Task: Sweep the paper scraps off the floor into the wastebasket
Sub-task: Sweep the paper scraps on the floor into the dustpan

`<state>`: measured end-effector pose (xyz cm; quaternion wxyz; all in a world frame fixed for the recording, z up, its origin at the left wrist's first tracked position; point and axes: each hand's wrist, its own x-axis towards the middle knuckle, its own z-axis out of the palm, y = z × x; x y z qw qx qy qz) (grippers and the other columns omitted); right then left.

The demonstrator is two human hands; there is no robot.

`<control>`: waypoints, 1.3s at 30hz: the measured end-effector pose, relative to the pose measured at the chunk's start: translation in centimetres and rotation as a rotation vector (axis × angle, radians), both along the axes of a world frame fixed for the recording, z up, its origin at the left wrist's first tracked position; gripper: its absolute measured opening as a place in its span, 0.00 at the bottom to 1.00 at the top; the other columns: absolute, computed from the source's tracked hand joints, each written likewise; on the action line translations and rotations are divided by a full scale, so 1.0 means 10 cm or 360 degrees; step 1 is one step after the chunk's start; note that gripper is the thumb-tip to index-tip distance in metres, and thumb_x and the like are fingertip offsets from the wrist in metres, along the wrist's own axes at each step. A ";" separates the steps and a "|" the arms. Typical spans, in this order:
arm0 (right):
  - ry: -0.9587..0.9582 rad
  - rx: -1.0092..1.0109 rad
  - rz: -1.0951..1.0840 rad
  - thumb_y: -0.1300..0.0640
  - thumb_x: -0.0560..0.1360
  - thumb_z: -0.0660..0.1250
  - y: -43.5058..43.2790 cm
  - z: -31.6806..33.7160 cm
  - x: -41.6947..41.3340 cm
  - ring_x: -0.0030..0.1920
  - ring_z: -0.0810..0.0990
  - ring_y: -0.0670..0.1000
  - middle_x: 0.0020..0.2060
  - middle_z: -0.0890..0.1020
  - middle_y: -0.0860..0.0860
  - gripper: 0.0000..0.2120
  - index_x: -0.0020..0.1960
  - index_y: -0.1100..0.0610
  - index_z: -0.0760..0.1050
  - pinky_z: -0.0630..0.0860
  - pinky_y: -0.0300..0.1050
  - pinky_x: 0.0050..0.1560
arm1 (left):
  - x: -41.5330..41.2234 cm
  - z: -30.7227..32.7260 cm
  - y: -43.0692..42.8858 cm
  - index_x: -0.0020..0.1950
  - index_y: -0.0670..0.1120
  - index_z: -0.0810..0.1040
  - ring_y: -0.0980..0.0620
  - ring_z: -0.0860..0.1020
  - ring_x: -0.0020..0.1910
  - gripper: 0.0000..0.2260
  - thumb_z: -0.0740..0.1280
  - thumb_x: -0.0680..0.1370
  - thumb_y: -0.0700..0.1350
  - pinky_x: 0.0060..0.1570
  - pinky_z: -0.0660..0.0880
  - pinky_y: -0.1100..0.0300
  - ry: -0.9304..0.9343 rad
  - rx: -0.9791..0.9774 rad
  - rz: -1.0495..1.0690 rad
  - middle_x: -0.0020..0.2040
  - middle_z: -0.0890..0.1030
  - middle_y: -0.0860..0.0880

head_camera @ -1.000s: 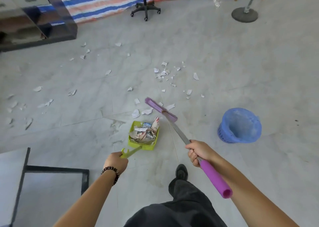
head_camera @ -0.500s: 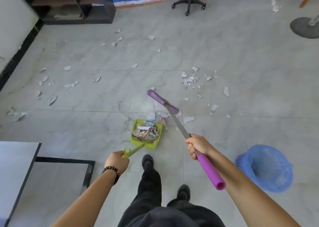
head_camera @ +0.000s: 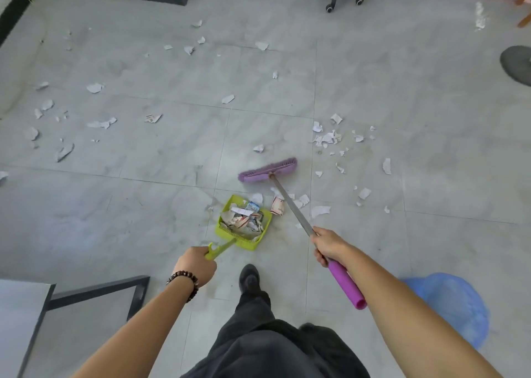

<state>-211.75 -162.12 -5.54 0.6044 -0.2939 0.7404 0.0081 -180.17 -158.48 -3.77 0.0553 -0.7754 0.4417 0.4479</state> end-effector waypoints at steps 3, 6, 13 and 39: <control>0.0158 0.0258 0.0168 0.57 0.82 0.46 0.22 -0.05 -0.13 0.22 0.69 0.46 0.35 0.74 0.57 0.21 0.72 0.46 0.63 0.66 0.37 0.22 | 0.07 0.01 -0.32 0.49 0.46 0.81 0.47 0.70 0.28 0.11 0.61 0.73 0.39 0.27 0.66 0.64 0.0021 0.0059 -0.0028 0.30 0.73 0.48; 0.0331 0.0315 0.0255 0.54 0.82 0.46 0.43 -0.04 -0.39 0.25 0.69 0.49 0.38 0.74 0.56 0.24 0.77 0.43 0.58 0.65 0.36 0.22 | 0.10 0.01 -0.61 0.50 0.44 0.81 0.47 0.69 0.27 0.11 0.61 0.73 0.38 0.27 0.65 0.65 0.0042 0.0106 -0.0049 0.29 0.72 0.47; 0.0606 0.0164 0.0593 0.52 0.82 0.49 0.35 0.22 -1.06 0.32 0.73 0.53 0.43 0.76 0.55 0.19 0.70 0.49 0.69 0.66 0.36 0.24 | 0.10 0.11 -0.77 0.52 0.40 0.81 0.49 0.66 0.25 0.13 0.60 0.73 0.36 0.26 0.62 0.67 0.0070 0.0236 -0.0066 0.30 0.69 0.47; 0.0037 0.0118 -0.0527 0.71 0.72 0.58 0.69 0.19 -0.86 0.24 0.72 0.52 0.28 0.72 0.56 0.08 0.36 0.61 0.69 0.69 0.40 0.27 | -0.92 0.09 -0.49 0.52 0.44 0.82 0.50 0.70 0.28 0.13 0.60 0.74 0.37 0.29 0.67 0.64 -0.0081 0.0230 -0.0488 0.32 0.73 0.48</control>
